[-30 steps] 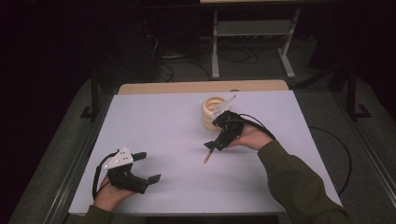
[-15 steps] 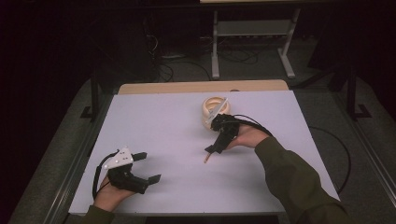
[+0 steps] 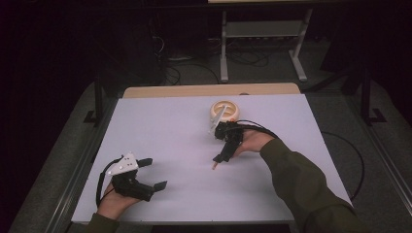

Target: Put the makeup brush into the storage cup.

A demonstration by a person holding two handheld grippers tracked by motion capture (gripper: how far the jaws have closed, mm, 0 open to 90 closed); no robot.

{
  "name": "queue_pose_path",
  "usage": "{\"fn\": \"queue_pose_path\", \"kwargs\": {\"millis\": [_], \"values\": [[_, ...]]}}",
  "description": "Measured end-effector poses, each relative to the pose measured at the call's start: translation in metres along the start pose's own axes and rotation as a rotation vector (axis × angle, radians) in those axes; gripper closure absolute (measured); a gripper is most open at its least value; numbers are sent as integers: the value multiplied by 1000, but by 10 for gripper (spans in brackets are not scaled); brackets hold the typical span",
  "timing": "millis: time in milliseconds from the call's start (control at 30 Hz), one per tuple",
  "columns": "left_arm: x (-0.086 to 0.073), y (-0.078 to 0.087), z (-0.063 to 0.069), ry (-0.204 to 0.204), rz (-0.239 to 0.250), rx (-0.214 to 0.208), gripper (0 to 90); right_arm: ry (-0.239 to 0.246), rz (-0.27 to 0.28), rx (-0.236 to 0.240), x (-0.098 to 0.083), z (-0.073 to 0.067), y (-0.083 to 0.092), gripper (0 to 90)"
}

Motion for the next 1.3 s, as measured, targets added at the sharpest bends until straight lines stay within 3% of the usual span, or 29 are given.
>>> {"fn": "queue_pose_path", "kwargs": {"millis": [567,1300], "values": [[1,1,0,9,3,0,3,23,-124,-9,-11,10,-12,167],[0,0,0,6,4,-1,3,48,-189,-10,-18,16,-26,233]]}}
Point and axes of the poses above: each handheld gripper's, and its own axes: y roughly backward along the jaws, x roughly out of its top, z roughly to its right, the point moved 10 cm from there along -y, roughly forward along the jaws, and after that the axes turned 12 degrees about x, right-handed, at the moved point
